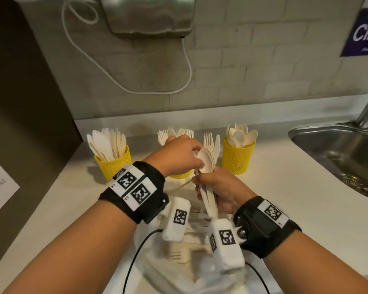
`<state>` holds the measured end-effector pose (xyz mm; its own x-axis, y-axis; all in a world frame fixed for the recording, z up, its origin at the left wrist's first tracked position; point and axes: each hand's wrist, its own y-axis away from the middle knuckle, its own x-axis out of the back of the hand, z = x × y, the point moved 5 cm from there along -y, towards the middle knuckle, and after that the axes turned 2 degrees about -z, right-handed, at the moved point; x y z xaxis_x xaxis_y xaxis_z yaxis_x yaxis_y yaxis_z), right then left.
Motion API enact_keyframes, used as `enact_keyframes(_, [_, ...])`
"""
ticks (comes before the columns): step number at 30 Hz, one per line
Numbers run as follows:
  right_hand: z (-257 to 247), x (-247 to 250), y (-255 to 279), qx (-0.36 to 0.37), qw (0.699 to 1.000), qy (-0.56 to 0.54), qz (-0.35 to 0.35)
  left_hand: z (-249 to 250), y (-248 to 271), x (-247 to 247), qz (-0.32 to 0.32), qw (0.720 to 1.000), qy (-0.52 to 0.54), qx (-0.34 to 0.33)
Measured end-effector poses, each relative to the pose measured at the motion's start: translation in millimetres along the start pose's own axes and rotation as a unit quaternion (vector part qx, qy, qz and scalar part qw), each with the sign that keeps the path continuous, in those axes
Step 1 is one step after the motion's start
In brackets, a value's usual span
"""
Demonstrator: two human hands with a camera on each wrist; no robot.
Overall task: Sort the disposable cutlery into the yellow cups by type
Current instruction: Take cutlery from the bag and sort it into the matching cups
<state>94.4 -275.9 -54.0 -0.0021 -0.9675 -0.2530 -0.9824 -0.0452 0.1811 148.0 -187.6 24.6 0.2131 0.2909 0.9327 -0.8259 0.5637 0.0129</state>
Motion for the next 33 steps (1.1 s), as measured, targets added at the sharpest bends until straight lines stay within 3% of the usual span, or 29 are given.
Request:
enact_keyframes(6, [11, 8, 5, -0.023, 0.999, -0.034, -0.012, 3, -4, 5, 0.049, 0.981, 0.189, -0.016])
enact_keyframes(14, [10, 25, 8, -0.004, 1.0, -0.024, 0.001, 28, -4, 1, -0.002, 0.981, 0.166, -0.097])
enact_keyframes(18, [11, 30, 8, -0.003, 1.0, -0.018, 0.004, 27, -11, 9, 0.044, 0.972, 0.203, -0.106])
enact_keyframes(23, [14, 40, 14, 0.014, 1.0, 0.0, 0.004, 24, -25, 28, 0.088, 0.928, 0.342, -0.122])
enact_keyframes(29, [23, 58, 24, -0.01, 0.992, -0.123, 0.023, 32, -51, 57, 0.153, 0.834, 0.514, -0.13])
enact_keyframes(31, [27, 64, 28, -0.013, 0.987, -0.158, 0.032, 40, -67, 61, 0.188, 0.827, 0.512, -0.137])
enact_keyframes(33, [30, 68, 30, -0.011, 0.981, -0.19, 0.038, 50, -84, 57, 0.206, 0.841, 0.478, -0.148])
